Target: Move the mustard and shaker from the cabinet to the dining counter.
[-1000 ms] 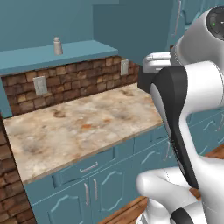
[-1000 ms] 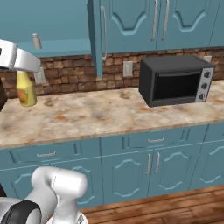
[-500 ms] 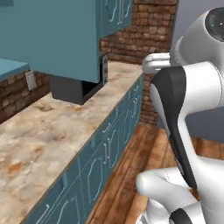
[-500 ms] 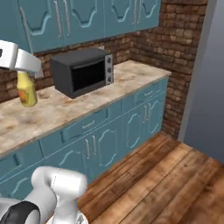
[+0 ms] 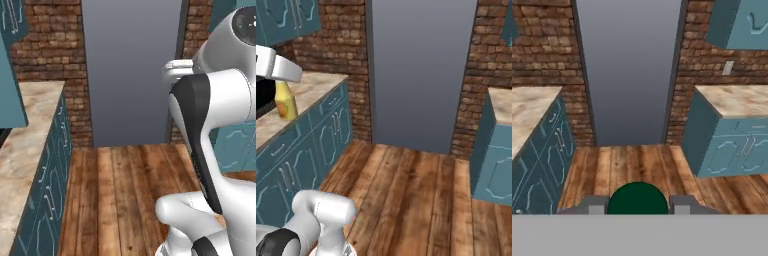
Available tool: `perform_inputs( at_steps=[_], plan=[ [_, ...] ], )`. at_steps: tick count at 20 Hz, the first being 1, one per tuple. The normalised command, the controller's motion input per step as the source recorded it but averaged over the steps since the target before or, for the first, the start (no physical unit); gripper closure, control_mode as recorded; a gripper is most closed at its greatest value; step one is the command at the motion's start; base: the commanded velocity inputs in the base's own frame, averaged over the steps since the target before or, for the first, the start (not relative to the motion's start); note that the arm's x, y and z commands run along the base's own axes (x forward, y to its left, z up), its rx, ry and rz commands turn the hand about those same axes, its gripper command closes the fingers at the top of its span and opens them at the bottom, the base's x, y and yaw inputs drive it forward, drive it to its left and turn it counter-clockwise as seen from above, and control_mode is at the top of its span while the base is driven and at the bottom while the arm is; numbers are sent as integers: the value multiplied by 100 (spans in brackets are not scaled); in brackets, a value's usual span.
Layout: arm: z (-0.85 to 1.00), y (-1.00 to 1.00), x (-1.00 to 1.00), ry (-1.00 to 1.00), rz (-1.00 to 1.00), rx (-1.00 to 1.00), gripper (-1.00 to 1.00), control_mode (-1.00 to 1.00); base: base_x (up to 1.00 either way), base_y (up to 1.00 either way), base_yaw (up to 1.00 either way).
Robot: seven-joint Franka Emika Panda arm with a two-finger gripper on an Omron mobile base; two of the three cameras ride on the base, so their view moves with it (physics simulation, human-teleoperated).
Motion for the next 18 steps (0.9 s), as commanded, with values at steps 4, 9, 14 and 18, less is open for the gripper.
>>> perform_inputs(
  at_steps=[4,9,14,18],
  plan=[
    [0,0,0,0,0,0,100,100,0,-47,-79],
    [0,0,0,0,0,0,100,100,0,-54,-76],
    [0,0,0,0,0,0,100,100,0,-54,-74],
    [0,0,0,0,0,0,100,100,0,-54,-72]
  ],
)
